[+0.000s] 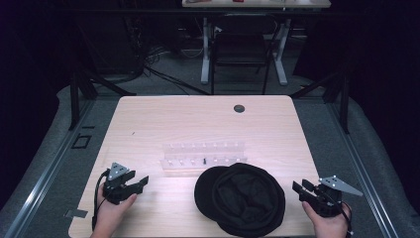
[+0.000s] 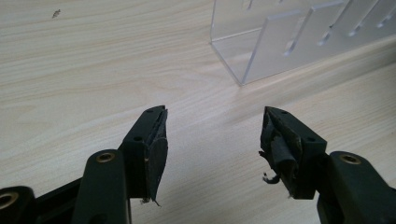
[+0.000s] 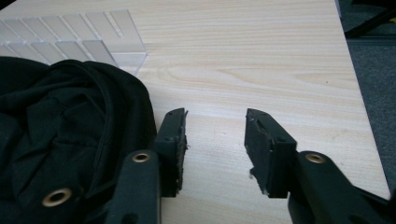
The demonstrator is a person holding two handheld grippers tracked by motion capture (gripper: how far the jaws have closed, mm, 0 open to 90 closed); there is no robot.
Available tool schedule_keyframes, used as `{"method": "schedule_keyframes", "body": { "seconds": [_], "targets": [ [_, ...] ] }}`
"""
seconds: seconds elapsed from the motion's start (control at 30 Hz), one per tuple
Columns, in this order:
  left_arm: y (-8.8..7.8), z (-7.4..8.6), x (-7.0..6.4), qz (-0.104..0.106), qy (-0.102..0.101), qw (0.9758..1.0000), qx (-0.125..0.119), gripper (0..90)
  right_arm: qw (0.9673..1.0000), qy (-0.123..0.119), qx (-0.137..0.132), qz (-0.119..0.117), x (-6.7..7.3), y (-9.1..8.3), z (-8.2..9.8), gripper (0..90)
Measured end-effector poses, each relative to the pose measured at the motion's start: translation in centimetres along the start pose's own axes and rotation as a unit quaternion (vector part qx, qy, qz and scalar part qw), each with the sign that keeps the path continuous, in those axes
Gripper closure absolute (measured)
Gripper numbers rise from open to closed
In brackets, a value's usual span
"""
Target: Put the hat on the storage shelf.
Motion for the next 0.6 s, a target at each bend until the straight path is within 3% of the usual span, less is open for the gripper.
{"method": "schedule_keyframes", "body": {
  "seconds": [0.23, 0.3, 0.37, 0.6],
  "targets": [
    [0.0, 0.0, -0.2, 0.002, -0.004, 1.0000, 0.000, 38.4, 0.9999, -0.011, 0.004, 0.006, -0.1, 0.2, 0.2, 64.6],
    [0.0, -0.1, -0.1, 0.001, -0.007, 1.0000, -0.003, 38.4, 0.9999, -0.001, 0.011, 0.009, -0.3, 0.3, 0.1, 63.3],
    [-0.1, -0.2, -0.2, 0.003, -0.008, 1.0000, -0.005, 38.1, 0.9995, 0.018, 0.025, -0.011, 0.0, 0.6, 0.2, 58.6],
    [-0.2, -0.5, -0.5, -0.003, -0.006, 1.0000, -0.006, 35.9, 0.9990, 0.000, 0.039, -0.023, 1.1, 0.5, 0.3, 53.3]
  ]
}}
Point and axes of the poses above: each handheld gripper's, and its own axes: y roughly forward along the jaws, z roughly out of its underside, x roughly to its left, the point moved 8 cm from there along y, roughly forward along the jaws, and after that the axes turned 12 degrees about x, right-handed, at the moved point
